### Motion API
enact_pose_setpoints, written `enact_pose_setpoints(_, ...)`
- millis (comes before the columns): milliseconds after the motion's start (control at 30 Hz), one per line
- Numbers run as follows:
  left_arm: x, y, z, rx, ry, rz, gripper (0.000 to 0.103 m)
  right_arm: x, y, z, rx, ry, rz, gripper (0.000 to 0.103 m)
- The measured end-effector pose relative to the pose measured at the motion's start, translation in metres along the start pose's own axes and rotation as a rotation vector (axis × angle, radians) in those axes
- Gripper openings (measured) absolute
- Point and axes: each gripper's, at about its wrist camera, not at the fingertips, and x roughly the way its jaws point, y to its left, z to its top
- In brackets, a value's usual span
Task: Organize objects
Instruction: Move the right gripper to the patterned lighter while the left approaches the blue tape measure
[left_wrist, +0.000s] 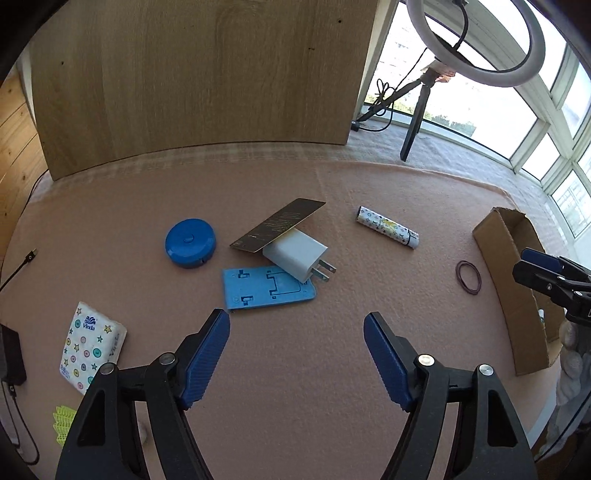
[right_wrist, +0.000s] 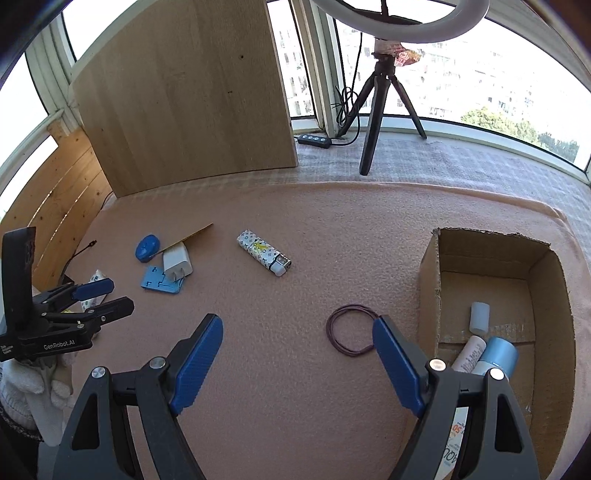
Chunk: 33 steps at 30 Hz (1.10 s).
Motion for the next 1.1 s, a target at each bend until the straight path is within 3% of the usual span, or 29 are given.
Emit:
enact_pose_setpoints(400, 0.025, 0.068, 0.029, -0.118, 0.014, 0.095, 0.067, 0.059, 0.020, 0.037, -0.058, 0.076, -0.028, 0.077)
enact_pose_setpoints(600, 0.050, 0.074, 0.046, -0.103, 0.037, 0.125, 0.067, 0.089, 0.028, 0.053, -0.101, 0.122, -0.043, 0.077)
enact_pose_setpoints(833, 0.074, 0.085, 0.065, -0.136, 0.051, 0.127, 0.068, 0.115, 0.030, 0.066, -0.114, 0.149, -0.055, 0.077)
enact_pose_setpoints(1100, 0.094, 0.079, 0.073, -0.102, 0.089, 0.119, 0.068, 0.136, 0.040, 0.077, -0.153, 0.173, -0.059, 0.077)
